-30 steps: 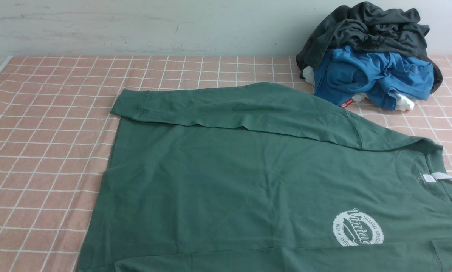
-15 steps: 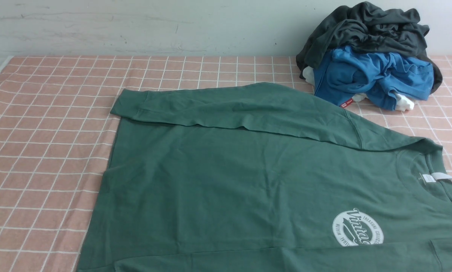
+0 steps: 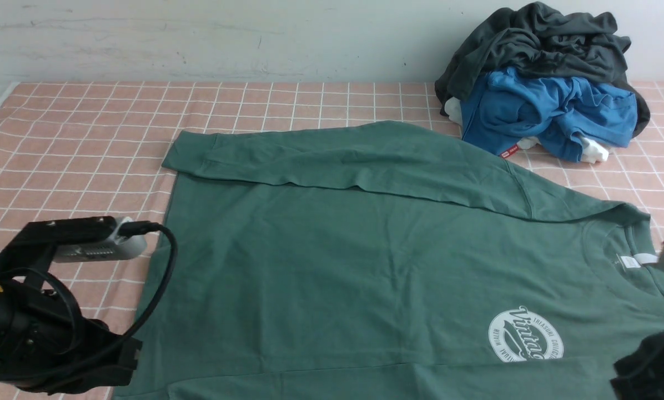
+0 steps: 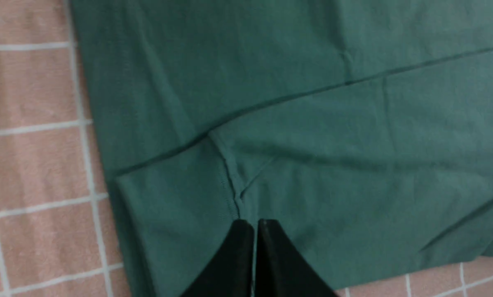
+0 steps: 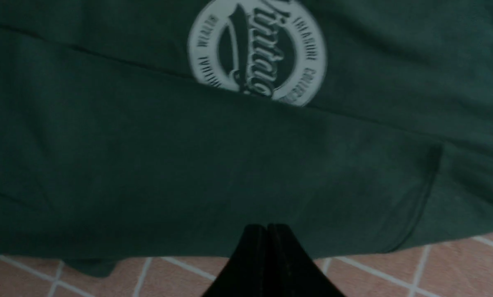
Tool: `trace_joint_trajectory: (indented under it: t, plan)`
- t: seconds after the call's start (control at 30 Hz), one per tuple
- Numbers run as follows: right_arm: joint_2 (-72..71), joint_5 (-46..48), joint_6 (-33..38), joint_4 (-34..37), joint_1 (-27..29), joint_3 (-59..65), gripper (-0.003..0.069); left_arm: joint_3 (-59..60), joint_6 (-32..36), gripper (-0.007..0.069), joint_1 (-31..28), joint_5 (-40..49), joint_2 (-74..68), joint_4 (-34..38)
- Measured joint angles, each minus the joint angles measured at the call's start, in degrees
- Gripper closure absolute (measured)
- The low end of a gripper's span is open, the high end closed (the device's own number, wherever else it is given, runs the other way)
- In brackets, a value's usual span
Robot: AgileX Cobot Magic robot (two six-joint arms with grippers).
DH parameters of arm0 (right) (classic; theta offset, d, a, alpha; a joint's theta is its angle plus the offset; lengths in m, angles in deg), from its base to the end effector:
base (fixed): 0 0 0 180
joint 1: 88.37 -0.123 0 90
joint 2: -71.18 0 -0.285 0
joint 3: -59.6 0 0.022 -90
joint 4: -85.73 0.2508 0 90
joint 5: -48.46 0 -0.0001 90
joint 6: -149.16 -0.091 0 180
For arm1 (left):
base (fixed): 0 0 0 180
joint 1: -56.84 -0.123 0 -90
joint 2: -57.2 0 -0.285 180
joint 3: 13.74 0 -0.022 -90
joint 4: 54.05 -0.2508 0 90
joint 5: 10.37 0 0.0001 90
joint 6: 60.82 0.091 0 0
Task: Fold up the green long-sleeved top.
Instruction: Use the left arm to clamp the cuff closest to it, then use the left arm to drag and place the cuff at the centered position on the left edge of the fabric
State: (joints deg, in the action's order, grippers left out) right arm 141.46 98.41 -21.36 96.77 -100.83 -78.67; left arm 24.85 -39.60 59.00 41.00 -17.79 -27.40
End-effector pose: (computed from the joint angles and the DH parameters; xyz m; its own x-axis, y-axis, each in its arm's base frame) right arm 0.1662 0.0504 0.2323 -0.9144 -0.2431 -0.3238 -0.2963 0.9467 0.1259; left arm 0.1901 -0.0391 0.2371 -0.9374 0.0979 -0.3342 0.2078 0.9273 -0.3112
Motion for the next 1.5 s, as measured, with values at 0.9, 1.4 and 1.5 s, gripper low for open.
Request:
trace_joint_trajectory:
  t: [0.9, 1.4, 1.5]
  plan:
    - [3.76, -8.61, 10.02, 11.97, -0.12, -0.30, 0.0672, -0.73, -18.80, 0.0522, 7.06, -9.25, -22.43, -16.82]
    - [3.78, -9.32, 11.34, 12.32, -0.12, -0.30, 0.0672, -13.10, -15.41, 0.0594, 7.17, -11.06, -5.49, -18.54]
    - [3.78, -9.56, 11.34, 12.32, -0.12, -0.30, 0.0672, -18.75, -14.98, 0.0594, 7.17, -11.37, -9.25, -21.41]
